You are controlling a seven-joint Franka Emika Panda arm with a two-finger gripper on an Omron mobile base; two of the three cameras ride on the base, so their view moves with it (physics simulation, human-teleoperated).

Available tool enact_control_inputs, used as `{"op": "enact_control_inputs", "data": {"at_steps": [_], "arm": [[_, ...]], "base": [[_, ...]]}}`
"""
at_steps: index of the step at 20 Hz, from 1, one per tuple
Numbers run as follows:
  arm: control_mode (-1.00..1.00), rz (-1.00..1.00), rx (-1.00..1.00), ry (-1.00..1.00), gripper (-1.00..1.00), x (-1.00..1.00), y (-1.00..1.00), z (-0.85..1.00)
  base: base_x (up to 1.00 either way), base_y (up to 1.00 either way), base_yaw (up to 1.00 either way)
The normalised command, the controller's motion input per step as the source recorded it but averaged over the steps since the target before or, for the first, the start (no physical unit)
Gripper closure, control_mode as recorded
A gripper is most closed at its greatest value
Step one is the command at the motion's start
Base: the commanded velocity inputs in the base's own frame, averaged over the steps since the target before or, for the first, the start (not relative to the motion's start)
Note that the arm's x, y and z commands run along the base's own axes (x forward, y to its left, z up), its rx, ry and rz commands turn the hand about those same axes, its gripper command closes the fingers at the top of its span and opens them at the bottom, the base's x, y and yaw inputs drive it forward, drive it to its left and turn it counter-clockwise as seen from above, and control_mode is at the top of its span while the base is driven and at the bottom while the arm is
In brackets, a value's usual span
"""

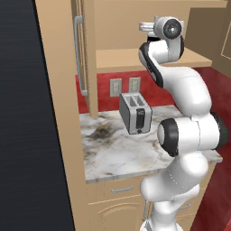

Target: Get the candle and the liquor from the cabinet and move them to the dining counter.

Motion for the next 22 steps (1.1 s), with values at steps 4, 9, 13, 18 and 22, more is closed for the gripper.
{"op": "enact_control_inputs", "data": {"at_steps": [4,9,13,18,22], "arm": [[-1.00,0.00,0.00,0.00,-1.00,0.22,-0.04,0.00],[-1.00,0.00,0.00,0.00,-1.00,0.14,-0.13,0.00],[-1.00,0.00,0.00,0.00,-1.00,0.18,-0.14,0.00],[-1.00,0.00,0.00,0.00,-1.00,0.22,0.00,0.00],[-1.00,0.00,0.00,0.00,-1.00,0.23,0.00,0.00]], "base": [[0.00,0.00,0.00],[0.00,0.00,0.00],[0.00,0.00,0.00],[0.00,0.00,0.00],[0.00,0.00,0.00]]}}
